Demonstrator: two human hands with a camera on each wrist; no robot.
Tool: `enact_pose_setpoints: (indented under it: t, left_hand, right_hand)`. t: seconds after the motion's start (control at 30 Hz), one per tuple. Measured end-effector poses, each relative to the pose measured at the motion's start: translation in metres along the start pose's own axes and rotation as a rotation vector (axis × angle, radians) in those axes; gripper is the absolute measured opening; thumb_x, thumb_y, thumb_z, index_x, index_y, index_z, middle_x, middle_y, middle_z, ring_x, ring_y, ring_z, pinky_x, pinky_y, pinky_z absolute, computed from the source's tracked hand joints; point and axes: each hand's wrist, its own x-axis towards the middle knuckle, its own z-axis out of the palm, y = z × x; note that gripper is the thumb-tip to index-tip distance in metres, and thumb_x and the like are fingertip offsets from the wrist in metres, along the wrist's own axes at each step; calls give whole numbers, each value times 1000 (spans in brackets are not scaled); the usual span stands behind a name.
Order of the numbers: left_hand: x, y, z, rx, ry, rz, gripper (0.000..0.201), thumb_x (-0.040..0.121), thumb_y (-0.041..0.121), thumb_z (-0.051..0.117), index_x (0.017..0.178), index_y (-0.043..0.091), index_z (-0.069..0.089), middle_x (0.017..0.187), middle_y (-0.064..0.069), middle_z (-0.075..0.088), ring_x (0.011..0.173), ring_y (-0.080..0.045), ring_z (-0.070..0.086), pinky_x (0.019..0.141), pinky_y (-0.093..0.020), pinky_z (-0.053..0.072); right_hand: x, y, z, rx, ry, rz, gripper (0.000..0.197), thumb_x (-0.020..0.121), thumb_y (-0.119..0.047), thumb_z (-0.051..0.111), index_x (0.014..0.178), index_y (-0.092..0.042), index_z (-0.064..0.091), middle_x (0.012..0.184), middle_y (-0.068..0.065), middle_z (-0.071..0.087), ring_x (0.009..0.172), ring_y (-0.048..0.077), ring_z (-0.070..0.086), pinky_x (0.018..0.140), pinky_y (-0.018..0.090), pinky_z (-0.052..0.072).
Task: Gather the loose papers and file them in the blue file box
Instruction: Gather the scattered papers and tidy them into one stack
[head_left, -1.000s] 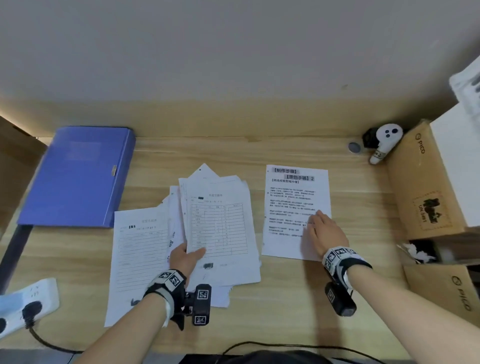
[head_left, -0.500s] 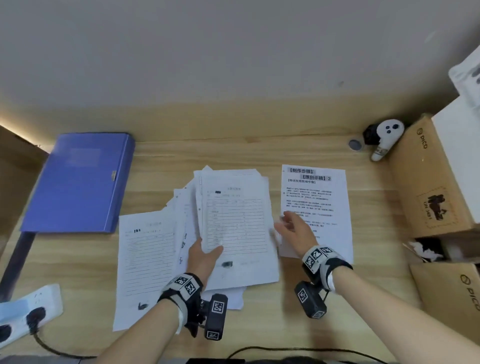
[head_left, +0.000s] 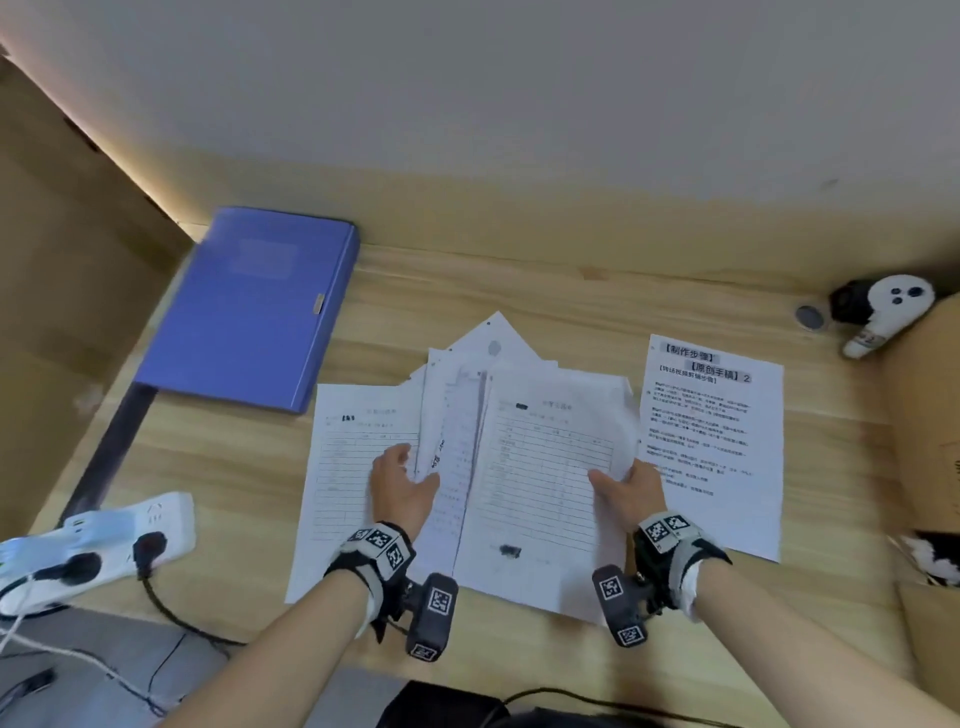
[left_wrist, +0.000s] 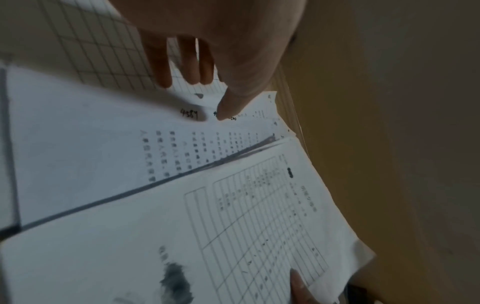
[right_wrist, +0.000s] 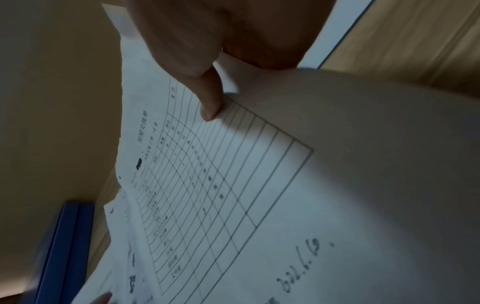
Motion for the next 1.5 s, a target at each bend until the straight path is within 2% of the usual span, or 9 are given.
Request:
enact_pose_setpoints:
  t: [0.17, 0.3, 0.5, 0.77, 1.0, 1.17, 1.3, 1.37, 1.5]
  left_hand:
    - [8, 4, -1, -48, -88, -88, 34, 90, 18, 66, 122, 12, 55, 109, -3, 64, 80, -11, 61, 67, -24, 49]
    - [10, 1, 3, -28, -134, -41, 20, 88, 22, 65, 104, 10, 69, 97, -4, 73, 91, -26, 69, 76, -33, 57]
    - [6, -4, 4, -101, -243, 29, 32, 91, 14, 65, 122, 11, 63, 116, -2, 71, 103, -20, 67, 90, -33, 54]
    - [-4, -3, -9, -192, -367, 41, 38, 97, 15, 57, 135, 18, 53, 124, 6, 61, 115, -15, 58, 99, -30, 44]
    - [-12, -12, -42, -260, -321, 46, 36, 103, 16, 46, 138, 17, 49, 126, 6, 58, 119, -14, 55, 97, -26, 43]
    - [-5, -34, -80, -248, -257, 40, 33, 104, 21, 43, 134, 14, 55, 124, 9, 61, 115, -10, 58, 79, -7, 42]
    - [8, -62, -105, -115, -53, 38, 22, 96, 27, 57, 113, 18, 68, 114, 3, 68, 104, -14, 64, 79, -19, 49]
    - [16, -71, -114, 100, 75, 17, 22, 86, 28, 65, 104, 17, 64, 117, -1, 58, 114, -23, 55, 92, -32, 47]
    - [22, -67, -124, 160, 145, -133, 66, 78, 20, 77, 133, 5, 44, 136, -9, 43, 128, -28, 43, 107, -41, 39]
  right_hand:
    - [-5, -3, 30, -56, -22, 89, 43, 78, -25, 75, 114, -7, 60, 106, 9, 68, 93, 28, 64, 77, 38, 52]
    - [-6, -6, 52, 14, 24, 148, 39, 74, -26, 77, 107, -12, 63, 97, 5, 70, 88, 27, 67, 80, 44, 58]
    - [-20, -8, 60, 63, 71, 99, 15, 78, -21, 74, 89, -16, 66, 86, 1, 72, 80, 23, 69, 75, 43, 59]
    - [-23, -17, 50, 180, 48, 79, 39, 79, -15, 75, 114, -9, 59, 102, 7, 68, 90, 26, 66, 72, 35, 54]
    - [-23, -44, 70, 253, -182, 54, 33, 76, -19, 81, 105, -10, 70, 97, 1, 75, 84, 17, 72, 66, 26, 54]
    - [-31, -64, 99, 282, -273, 32, 31, 75, -15, 81, 104, -9, 72, 95, 3, 77, 82, 19, 75, 71, 31, 59]
    - [-38, -72, 131, 143, -308, -39, 32, 78, -15, 78, 108, -9, 70, 102, 4, 75, 89, 19, 72, 79, 34, 59]
    - [-38, -71, 144, 1, -279, -64, 34, 77, -19, 77, 108, -11, 67, 101, 1, 73, 89, 19, 69, 79, 33, 57]
    - [-40, -73, 157, -127, -154, 3, 47, 70, -24, 74, 113, -20, 57, 92, -7, 66, 85, 13, 64, 79, 30, 53]
